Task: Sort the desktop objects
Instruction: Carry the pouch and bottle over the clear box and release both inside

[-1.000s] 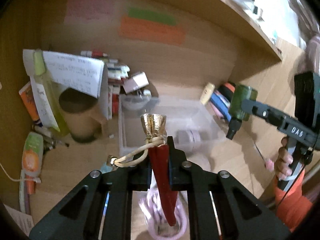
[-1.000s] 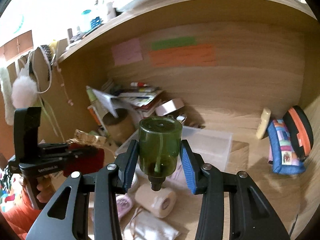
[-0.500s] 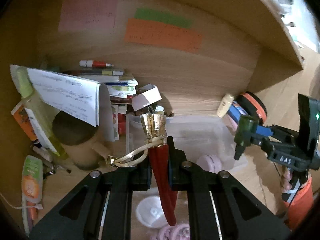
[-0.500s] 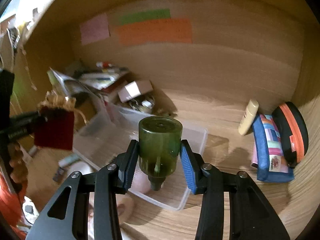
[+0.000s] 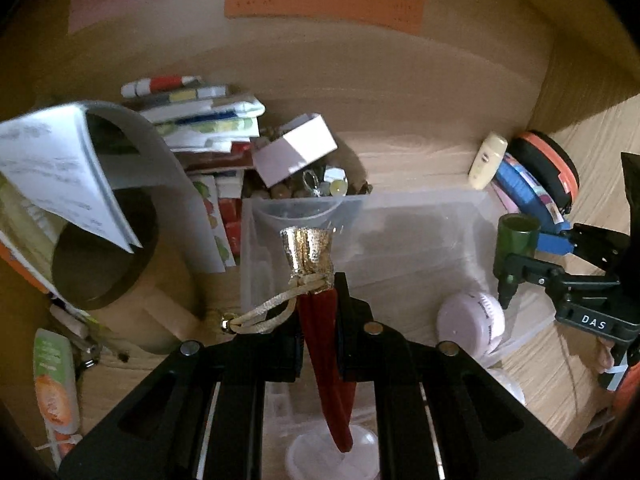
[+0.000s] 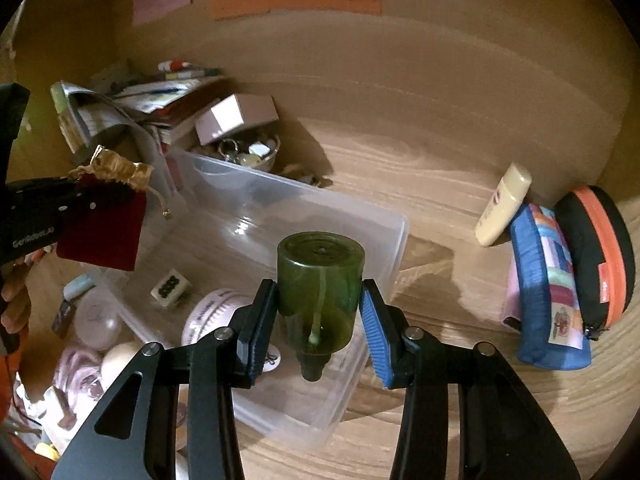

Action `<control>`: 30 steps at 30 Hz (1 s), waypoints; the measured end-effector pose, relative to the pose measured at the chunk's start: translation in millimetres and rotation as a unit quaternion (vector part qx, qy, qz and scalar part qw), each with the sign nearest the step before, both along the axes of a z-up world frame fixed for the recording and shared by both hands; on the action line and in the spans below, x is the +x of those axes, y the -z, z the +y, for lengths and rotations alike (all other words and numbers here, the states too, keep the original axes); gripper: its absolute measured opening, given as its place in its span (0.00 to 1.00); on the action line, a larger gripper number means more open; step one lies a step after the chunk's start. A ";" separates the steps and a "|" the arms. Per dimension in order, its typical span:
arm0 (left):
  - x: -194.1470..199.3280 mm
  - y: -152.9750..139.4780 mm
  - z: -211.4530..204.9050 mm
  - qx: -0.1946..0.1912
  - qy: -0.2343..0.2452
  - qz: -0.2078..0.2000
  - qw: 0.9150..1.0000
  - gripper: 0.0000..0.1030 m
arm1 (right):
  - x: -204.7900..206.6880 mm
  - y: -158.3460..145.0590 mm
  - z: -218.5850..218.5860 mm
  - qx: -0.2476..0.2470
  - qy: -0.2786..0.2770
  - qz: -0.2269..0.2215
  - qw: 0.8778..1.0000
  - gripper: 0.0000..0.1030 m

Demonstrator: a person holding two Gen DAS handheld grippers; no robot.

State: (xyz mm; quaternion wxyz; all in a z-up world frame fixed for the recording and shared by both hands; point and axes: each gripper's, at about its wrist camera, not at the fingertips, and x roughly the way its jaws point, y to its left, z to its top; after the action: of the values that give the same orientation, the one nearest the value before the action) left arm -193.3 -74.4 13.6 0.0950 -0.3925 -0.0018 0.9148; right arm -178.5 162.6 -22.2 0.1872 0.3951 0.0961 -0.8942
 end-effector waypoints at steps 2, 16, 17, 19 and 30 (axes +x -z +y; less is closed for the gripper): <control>-5.5 3.9 5.0 -0.003 0.002 -0.006 1.000 0.11 | -4.2 4.0 0.3 -0.004 -0.001 -0.010 1.000 0.38; -30.5 22.0 22.5 -0.018 0.028 -0.046 0.998 0.11 | -26.7 16.3 -18.3 0.015 -0.022 -0.026 0.999 0.38; -31.6 23.7 24.2 -0.021 0.029 -0.048 0.998 0.11 | -28.1 16.6 -19.9 0.018 -0.024 -0.027 0.999 0.38; -33.7 26.4 25.7 -0.023 0.030 -0.053 0.998 0.11 | -30.4 17.9 -22.7 0.021 -0.027 -0.029 0.999 0.38; -28.0 20.9 18.7 -0.020 0.022 -0.041 0.999 0.50 | -26.8 15.7 -40.4 0.049 -0.050 -0.012 0.997 0.38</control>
State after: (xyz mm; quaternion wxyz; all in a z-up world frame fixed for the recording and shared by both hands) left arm -221.3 -55.7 -7.3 0.1071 -0.4316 0.0213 0.8954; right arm -205.3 122.2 -37.9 0.2134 0.4092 0.1572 -0.8731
